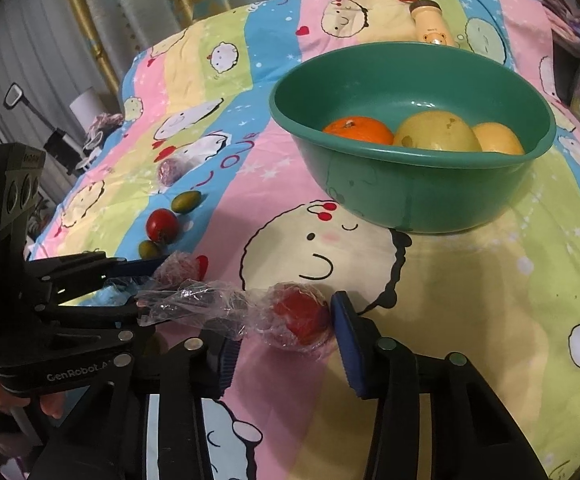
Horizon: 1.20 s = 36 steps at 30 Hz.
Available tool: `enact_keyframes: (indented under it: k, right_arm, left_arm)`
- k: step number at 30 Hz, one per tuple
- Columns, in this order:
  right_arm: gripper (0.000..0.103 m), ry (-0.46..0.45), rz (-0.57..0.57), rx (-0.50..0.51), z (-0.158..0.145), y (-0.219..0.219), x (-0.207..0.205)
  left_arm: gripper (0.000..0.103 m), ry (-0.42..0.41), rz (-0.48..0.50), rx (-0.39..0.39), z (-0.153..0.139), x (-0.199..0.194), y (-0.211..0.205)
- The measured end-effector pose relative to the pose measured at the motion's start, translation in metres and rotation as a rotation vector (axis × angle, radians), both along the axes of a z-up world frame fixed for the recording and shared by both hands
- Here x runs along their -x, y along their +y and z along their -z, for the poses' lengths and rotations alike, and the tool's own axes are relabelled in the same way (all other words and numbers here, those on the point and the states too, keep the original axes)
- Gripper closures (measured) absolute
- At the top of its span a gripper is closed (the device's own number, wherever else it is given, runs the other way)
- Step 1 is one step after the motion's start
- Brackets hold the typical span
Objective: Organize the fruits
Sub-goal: 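Grasp a plastic-wrapped red candy with the left tool while the right tool grasps another, then carry both wrapped candies into the green basin and open both tools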
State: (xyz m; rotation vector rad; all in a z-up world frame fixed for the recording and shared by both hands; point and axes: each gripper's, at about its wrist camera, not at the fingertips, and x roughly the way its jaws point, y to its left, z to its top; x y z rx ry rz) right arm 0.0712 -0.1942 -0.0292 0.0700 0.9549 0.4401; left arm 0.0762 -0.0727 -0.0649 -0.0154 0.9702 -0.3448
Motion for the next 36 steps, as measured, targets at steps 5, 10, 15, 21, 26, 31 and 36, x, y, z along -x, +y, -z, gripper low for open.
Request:
enact_keyframes:
  k: [5, 10, 15, 21, 26, 31, 36]
  right_arm:
    - [0.068, 0.019, 0.035, -0.054, 0.001, -0.009, -0.002]
    - [0.068, 0.021, 0.050, -0.098, -0.001, -0.016, 0.005]
    - [0.068, -0.006, 0.045, -0.129, -0.012, -0.021, 0.015]
    - [0.068, -0.070, 0.039, -0.153, -0.034, -0.024, 0.019]
    - [0.068, -0.137, 0.056, -0.155, -0.055, -0.032, 0.015]
    - [0.068, -0.198, 0.097, -0.150, -0.074, -0.046, 0.003]
    - [0.068, -0.239, 0.150, -0.149, -0.086, -0.064, -0.016]
  left_arm:
    - [0.072, 0.018, -0.015, 0.040, -0.002, 0.001, 0.006]
    - [0.072, 0.013, -0.011, 0.080, -0.011, 0.012, 0.008]
    - [0.072, -0.025, -0.002, 0.127, -0.031, 0.023, 0.009]
    - [0.072, -0.074, 0.022, 0.137, -0.053, 0.022, 0.000]
    - [0.072, -0.117, 0.051, 0.123, -0.068, 0.010, -0.012]
    - [0.072, -0.163, 0.073, 0.110, -0.083, -0.007, -0.029]
    - [0.072, -0.204, 0.095, 0.102, -0.096, -0.027, -0.044]
